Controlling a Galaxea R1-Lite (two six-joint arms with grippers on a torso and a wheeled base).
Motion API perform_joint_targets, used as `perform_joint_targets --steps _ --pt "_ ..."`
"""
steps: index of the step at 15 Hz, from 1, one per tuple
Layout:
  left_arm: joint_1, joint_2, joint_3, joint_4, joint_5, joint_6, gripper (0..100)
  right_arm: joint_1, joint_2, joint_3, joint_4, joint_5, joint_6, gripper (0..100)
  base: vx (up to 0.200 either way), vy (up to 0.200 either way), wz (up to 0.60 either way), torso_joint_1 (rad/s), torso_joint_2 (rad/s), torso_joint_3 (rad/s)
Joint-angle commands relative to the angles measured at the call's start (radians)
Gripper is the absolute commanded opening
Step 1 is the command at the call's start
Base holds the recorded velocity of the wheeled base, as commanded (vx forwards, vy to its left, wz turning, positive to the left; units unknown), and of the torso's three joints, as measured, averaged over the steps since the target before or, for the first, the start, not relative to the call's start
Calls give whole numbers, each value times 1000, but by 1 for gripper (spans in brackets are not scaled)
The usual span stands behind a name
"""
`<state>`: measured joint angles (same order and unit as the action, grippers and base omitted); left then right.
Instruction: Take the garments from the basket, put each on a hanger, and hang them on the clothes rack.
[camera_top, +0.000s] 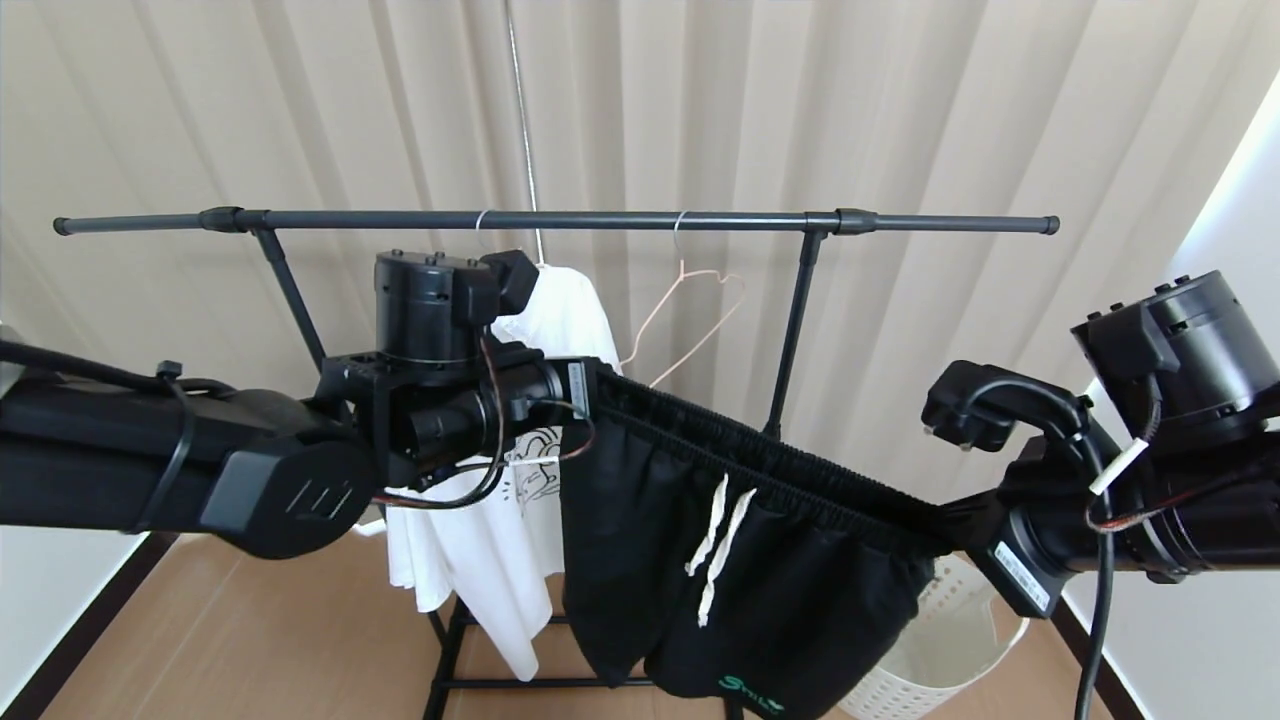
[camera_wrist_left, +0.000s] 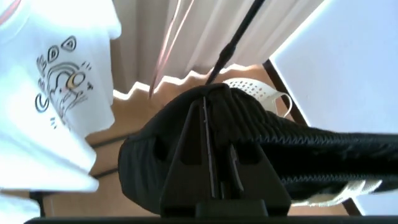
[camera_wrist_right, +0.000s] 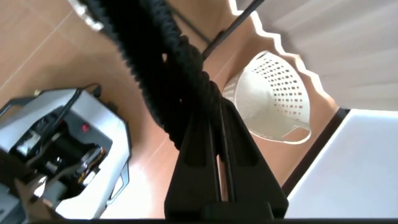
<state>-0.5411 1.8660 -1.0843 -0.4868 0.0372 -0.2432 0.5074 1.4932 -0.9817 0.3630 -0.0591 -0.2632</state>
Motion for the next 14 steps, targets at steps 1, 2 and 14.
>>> perform_joint_targets --steps 1,2,14 --pt "-2 99 -125 -1 -11 7 0 98 -22 -11 33 5 2 0 0 0 0 0 0 0" --pt "-3 108 -144 -1 -13 7 0 126 -21 -11 33 7 5 0 0 0 0 0 0 0" --pt "-2 197 -365 -9 -154 -44 0 450 225 -222 -52 -4 539 0 0 0 0 0 0 0"
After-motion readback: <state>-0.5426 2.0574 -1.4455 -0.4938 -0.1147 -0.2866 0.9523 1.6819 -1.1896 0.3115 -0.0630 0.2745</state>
